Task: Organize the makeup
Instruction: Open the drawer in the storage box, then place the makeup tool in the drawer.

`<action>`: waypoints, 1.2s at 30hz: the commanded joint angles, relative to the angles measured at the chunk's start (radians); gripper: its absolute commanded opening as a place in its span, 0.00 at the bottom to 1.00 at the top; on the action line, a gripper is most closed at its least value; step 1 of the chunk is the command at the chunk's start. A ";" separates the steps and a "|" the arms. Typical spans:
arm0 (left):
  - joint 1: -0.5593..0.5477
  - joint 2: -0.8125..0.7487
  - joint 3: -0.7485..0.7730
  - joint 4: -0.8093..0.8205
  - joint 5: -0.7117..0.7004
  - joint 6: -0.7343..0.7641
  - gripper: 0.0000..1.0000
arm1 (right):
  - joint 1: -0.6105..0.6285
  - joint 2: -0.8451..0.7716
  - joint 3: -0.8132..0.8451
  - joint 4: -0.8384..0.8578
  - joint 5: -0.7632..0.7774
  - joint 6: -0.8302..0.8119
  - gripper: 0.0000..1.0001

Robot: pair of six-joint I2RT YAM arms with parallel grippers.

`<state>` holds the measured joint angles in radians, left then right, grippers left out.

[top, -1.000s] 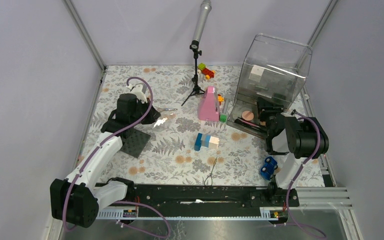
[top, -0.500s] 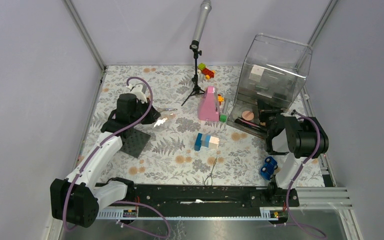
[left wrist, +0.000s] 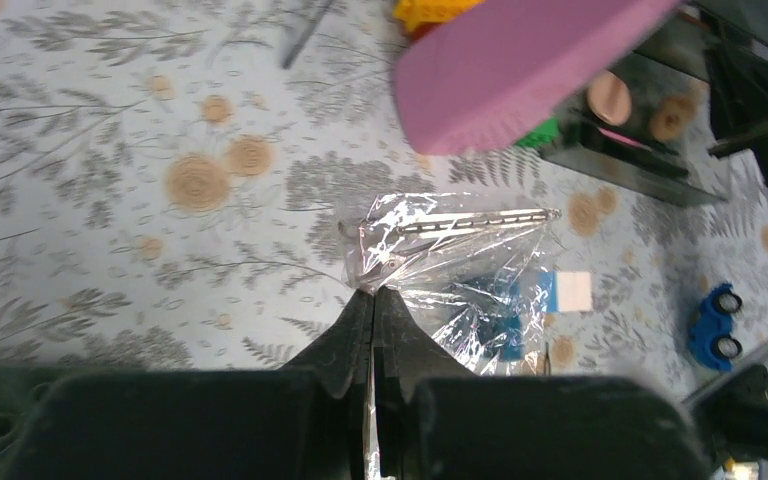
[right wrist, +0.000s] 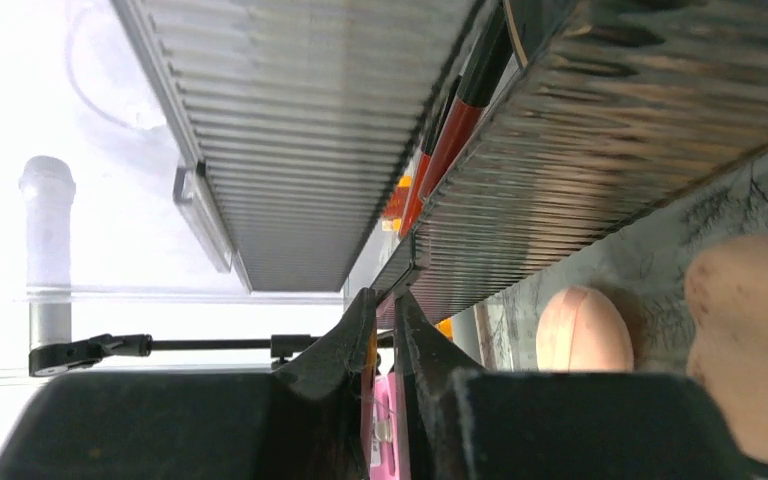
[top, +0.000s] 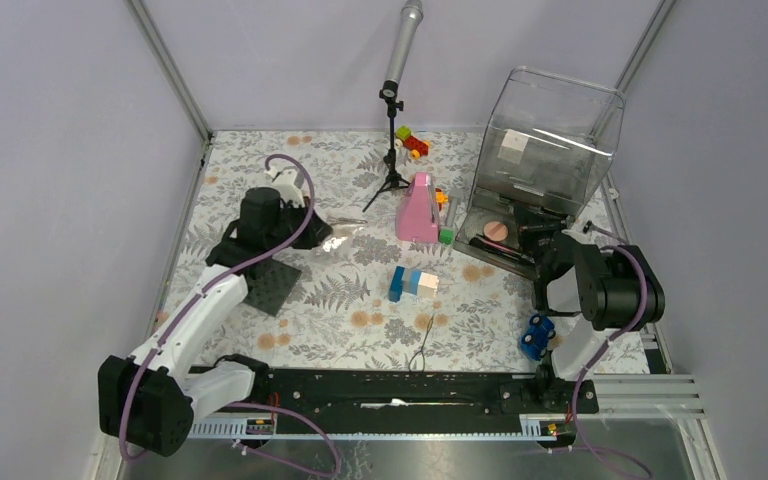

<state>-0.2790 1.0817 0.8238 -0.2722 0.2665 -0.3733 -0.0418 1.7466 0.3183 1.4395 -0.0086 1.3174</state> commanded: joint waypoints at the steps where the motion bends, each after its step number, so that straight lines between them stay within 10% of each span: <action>1: -0.134 -0.029 0.050 0.085 -0.020 0.029 0.00 | 0.006 -0.091 -0.052 0.053 -0.013 -0.035 0.00; 16: -0.574 0.486 0.510 0.184 -0.181 0.034 0.00 | 0.036 -0.433 -0.196 -0.236 -0.017 -0.098 0.00; 24: -0.603 0.819 0.823 0.167 -0.148 0.033 0.00 | 0.037 -0.791 -0.182 -0.637 0.079 -0.231 0.00; 36: -0.621 1.080 1.120 0.073 -0.105 0.040 0.00 | 0.037 -0.699 -0.222 -0.540 0.024 -0.192 0.00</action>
<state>-0.8902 2.1078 1.8339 -0.1761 0.1284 -0.3473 -0.0120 1.0576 0.0990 0.8288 0.0238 1.1492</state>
